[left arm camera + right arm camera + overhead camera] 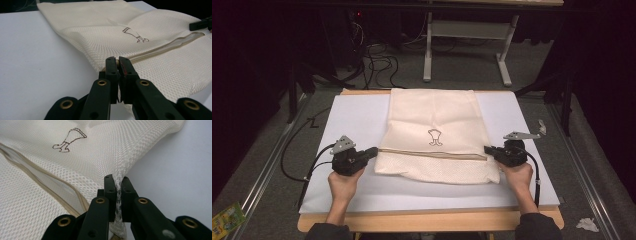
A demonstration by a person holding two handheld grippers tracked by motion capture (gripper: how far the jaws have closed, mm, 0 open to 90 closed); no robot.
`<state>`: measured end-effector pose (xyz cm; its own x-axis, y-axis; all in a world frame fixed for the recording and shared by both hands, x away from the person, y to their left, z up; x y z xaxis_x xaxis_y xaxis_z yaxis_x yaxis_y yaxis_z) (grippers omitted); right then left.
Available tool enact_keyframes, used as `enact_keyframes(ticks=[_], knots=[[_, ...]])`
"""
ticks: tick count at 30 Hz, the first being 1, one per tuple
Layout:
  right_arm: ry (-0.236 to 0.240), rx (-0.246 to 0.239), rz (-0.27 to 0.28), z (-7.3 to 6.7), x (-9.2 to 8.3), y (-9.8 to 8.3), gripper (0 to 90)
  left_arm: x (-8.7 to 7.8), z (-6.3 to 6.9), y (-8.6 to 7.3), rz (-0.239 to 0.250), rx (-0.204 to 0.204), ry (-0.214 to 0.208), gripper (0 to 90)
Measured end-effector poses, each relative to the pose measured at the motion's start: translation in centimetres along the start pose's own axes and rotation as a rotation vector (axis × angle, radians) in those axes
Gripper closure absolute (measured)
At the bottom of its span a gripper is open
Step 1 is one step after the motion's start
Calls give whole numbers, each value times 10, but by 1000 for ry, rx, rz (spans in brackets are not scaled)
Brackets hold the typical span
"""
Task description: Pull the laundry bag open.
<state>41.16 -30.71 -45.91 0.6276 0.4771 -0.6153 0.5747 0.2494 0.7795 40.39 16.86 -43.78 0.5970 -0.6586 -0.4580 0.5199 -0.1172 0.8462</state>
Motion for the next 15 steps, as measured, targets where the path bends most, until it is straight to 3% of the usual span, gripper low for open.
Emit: enact_keyframes(ticks=[7, 15], knots=[[15, 7, -6, 0, 3, -6, 875, 1, 0, -8, -38, 8, 9, 873], [28, 20, -18, 1, 4, -8, 870, 1, 2, -11, -47, 2, 17, 872]])
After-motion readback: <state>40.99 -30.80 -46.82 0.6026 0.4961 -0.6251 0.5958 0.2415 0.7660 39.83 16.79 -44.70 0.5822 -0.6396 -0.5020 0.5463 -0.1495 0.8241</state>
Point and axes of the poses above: each handheld gripper's, and its own axes: x roughly forward along the jaws, y roughly out of its top, z roughly to its right, the point moved 3 cm from there along x, roughly forward along the jaws, and after that the axes turned 5 degrees about -x, right-handed, at the moved point
